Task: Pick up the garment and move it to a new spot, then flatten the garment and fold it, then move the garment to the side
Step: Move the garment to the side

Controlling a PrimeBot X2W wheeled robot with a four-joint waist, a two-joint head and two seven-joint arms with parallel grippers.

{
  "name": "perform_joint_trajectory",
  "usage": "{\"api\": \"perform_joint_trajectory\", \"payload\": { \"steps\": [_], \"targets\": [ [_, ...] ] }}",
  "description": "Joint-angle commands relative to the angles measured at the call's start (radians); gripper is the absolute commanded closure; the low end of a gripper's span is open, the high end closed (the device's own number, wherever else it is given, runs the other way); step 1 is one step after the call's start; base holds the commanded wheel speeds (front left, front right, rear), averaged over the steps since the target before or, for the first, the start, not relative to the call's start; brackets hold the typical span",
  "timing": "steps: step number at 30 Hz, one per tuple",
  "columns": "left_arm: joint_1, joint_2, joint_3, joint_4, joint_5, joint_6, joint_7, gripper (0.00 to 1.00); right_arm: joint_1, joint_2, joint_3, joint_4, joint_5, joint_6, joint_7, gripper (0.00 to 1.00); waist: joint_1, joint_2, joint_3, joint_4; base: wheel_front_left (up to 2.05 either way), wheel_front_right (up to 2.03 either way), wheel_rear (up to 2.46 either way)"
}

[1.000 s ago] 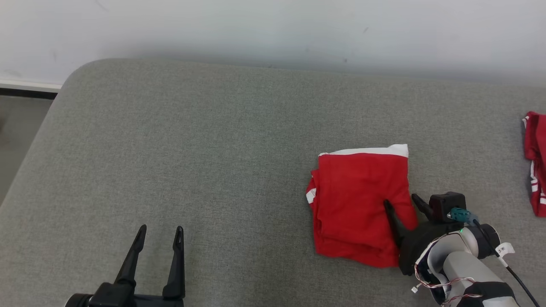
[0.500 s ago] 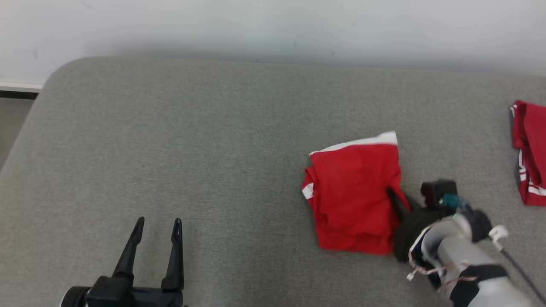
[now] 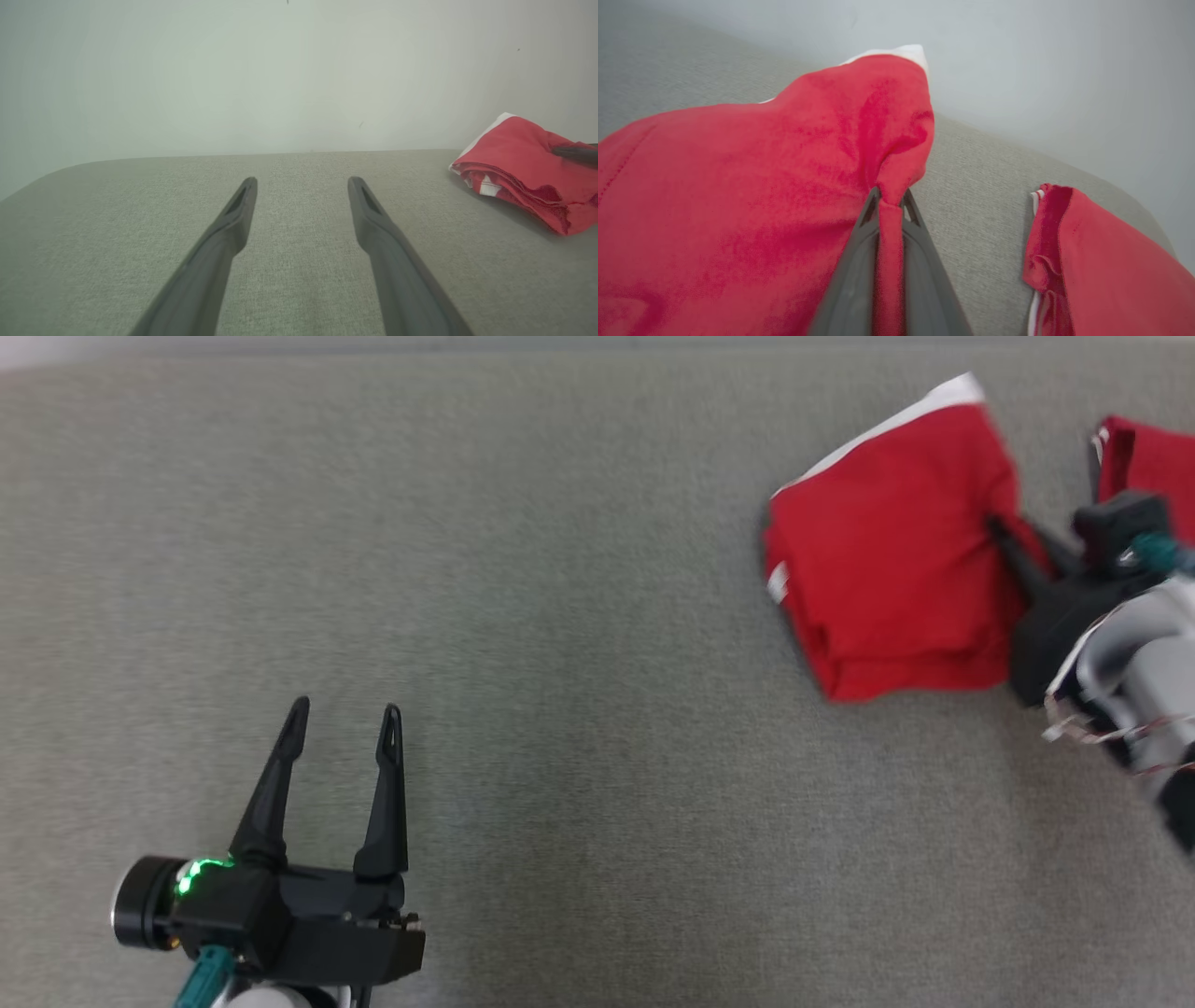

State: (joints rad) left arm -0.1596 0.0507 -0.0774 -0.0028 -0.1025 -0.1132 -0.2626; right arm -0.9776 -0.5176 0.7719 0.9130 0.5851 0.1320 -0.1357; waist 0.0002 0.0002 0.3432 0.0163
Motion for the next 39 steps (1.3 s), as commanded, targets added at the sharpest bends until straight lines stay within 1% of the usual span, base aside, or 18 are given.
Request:
{"api": "perform_joint_trajectory", "payload": {
  "steps": [1,6,8,9,10,17,21,24,28,30,31,32,33,36,39],
  "targets": [
    [-0.024,0.001,0.006,-0.014,0.013,0.007,-0.003,0.00,-0.034,-0.039,0.014,-0.013,0.021,-0.003,-0.002,1.00,-0.0002,-0.0002,0.125,-0.102,0.00,0.00,0.00],
    [-0.042,0.004,0.022,-0.063,0.034,0.014,-0.003,0.00,-0.097,-0.161,0.053,-0.040,0.061,-0.003,-0.010,1.00,-0.0002,-0.0002,0.183,-0.149,0.00,0.00,0.00],
    [-0.037,0.011,0.027,-0.081,0.040,0.015,-0.003,0.00,-0.123,-0.199,0.065,-0.049,0.074,-0.003,-0.008,1.00,-0.0002,-0.0002,0.199,-0.169,0.00,0.00,0.00],
    [-0.033,0.014,0.029,-0.091,0.044,0.016,-0.003,0.00,-0.135,-0.217,0.067,-0.049,0.082,-0.003,-0.009,1.00,-0.0002,-0.0002,0.204,-0.178,0.00,0.00,0.00],
    [-0.033,0.014,0.029,-0.091,0.044,0.016,-0.003,0.00,-0.135,-0.217,0.067,-0.049,0.082,-0.003,-0.009,1.00,-0.0002,-0.0002,0.204,-0.178,0.00,0.00,0.00],
    [-0.010,0.032,0.034,-0.158,0.066,0.020,-0.003,0.00,-0.195,-0.326,0.088,-0.049,0.130,-0.003,0.003,1.00,-0.0002,-0.0002,0.231,-0.215,0.00,0.00,0.00],
    [-0.013,0.037,0.028,-0.180,0.073,0.019,-0.003,0.00,-0.225,-0.366,0.095,-0.026,0.145,-0.003,0.007,1.00,-0.0002,-0.0002,0.247,-0.217,0.00,0.00,0.00],
    [-0.019,0.039,0.020,-0.189,0.078,0.018,-0.003,0.00,-0.241,-0.381,0.107,0.008,0.142,-0.003,0.005,1.00,-0.0002,-0.0002,0.257,-0.212,0.00,0.00,0.00],
    [-0.026,0.043,0.014,-0.190,0.077,0.016,-0.003,0.00,-0.263,-0.385,0.133,0.062,0.125,-0.003,0.002,1.00,-0.0002,-0.0002,0.267,-0.201,0.00,0.00,0.00],
    [-0.030,0.045,0.013,-0.190,0.077,0.016,-0.003,0.00,-0.276,-0.373,0.131,0.100,0.133,-0.003,-0.006,1.00,-0.0002,-0.0002,0.271,-0.196,0.00,0.00,0.00],
    [-0.031,0.044,0.012,-0.190,0.077,0.017,-0.003,0.00,-0.283,-0.369,0.127,0.119,0.130,-0.003,-0.016,0.77,-0.0002,-0.0002,0.272,-0.193,0.00,0.00,0.00],
    [-0.032,0.044,0.012,-0.190,0.077,0.019,-0.003,0.00,-0.290,-0.360,0.127,0.134,0.125,-0.003,-0.028,0.04,-0.0002,-0.0002,0.272,-0.190,0.00,0.00,0.00],
    [-0.031,0.044,0.013,-0.191,0.076,0.021,-0.003,0.00,-0.292,-0.353,0.133,0.150,0.116,-0.003,-0.033,0.00,-0.0002,-0.0002,0.271,-0.188,0.00,0.00,0.00],
    [-0.030,0.043,0.014,-0.184,0.071,0.023,-0.003,0.00,-0.317,-0.343,0.150,0.194,0.083,-0.003,-0.054,0.00,-0.0002,-0.0002,0.259,-0.184,0.00,0.00,0.00],
    [-0.025,0.040,0.016,-0.173,0.064,0.025,-0.003,0.00,-0.343,-0.322,0.134,0.223,0.074,-0.003,-0.089,0.00,-0.0002,-0.0002,0.229,-0.182,0.00,0.00,0.00]
  ]
}}
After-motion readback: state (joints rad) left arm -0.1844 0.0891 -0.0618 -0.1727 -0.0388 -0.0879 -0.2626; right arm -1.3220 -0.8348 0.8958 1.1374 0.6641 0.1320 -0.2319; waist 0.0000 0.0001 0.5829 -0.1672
